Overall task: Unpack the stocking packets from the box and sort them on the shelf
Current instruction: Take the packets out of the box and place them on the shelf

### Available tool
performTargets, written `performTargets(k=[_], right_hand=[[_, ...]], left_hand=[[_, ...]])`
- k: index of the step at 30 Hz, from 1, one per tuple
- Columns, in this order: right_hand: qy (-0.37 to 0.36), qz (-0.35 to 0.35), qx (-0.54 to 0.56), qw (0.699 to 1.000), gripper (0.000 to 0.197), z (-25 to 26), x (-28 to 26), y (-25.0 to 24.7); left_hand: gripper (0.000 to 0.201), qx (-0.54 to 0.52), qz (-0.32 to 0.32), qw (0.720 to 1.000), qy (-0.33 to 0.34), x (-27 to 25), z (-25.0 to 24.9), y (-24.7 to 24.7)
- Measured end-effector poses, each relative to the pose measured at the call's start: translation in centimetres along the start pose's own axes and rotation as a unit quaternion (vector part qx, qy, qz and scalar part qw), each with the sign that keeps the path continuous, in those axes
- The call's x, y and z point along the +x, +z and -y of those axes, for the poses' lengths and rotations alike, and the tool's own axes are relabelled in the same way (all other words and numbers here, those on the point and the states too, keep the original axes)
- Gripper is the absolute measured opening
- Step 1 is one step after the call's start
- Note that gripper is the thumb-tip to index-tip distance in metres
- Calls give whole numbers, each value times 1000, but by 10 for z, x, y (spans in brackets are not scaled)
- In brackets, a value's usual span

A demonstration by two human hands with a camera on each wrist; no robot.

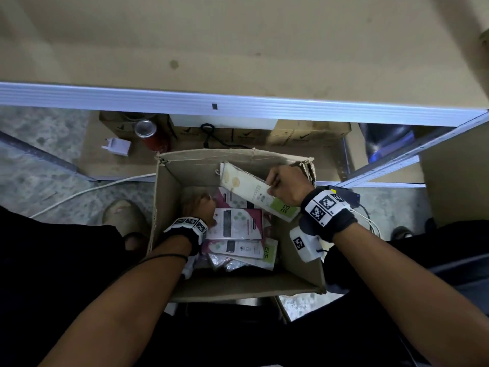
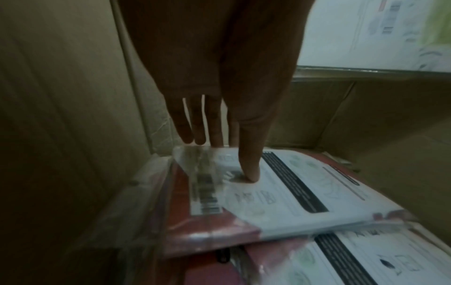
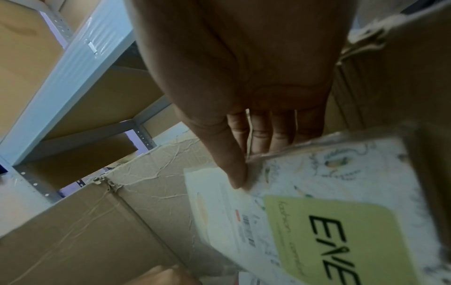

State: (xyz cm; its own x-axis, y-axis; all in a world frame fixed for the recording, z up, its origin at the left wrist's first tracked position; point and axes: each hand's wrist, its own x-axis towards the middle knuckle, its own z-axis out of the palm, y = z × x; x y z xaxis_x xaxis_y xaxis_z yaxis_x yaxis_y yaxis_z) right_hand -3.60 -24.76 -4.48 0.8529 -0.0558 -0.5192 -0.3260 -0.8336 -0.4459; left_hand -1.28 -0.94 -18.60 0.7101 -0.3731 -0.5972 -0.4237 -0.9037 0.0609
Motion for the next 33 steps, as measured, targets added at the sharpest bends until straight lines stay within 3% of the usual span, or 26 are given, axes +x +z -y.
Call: performTargets(k=[3,7,13,19,28,33], right_hand=[[3,-3,2,1000,27,1,-4,2],[4,-1,-1,1000,29,0,-8,7],[8,4,5,1000,28,1,-13,9],[7,6,2,1000,23,0,-17,7],[8,8,0,1000,26,2,-16,8],[11,9,1,1000,27,2,-15,8]], left_hand=[[34,-55,-22,998,18,-6,-1,3],[10,-214,-17,977,3,-11,4,5],[12,-294,32,955,15,-13,6,-3],[15,-251,100,962,47,-18,4,-9],[15,-219,95,971,20,-23,2,-7],[15,-192,126,973,38,-27,-3,-4]])
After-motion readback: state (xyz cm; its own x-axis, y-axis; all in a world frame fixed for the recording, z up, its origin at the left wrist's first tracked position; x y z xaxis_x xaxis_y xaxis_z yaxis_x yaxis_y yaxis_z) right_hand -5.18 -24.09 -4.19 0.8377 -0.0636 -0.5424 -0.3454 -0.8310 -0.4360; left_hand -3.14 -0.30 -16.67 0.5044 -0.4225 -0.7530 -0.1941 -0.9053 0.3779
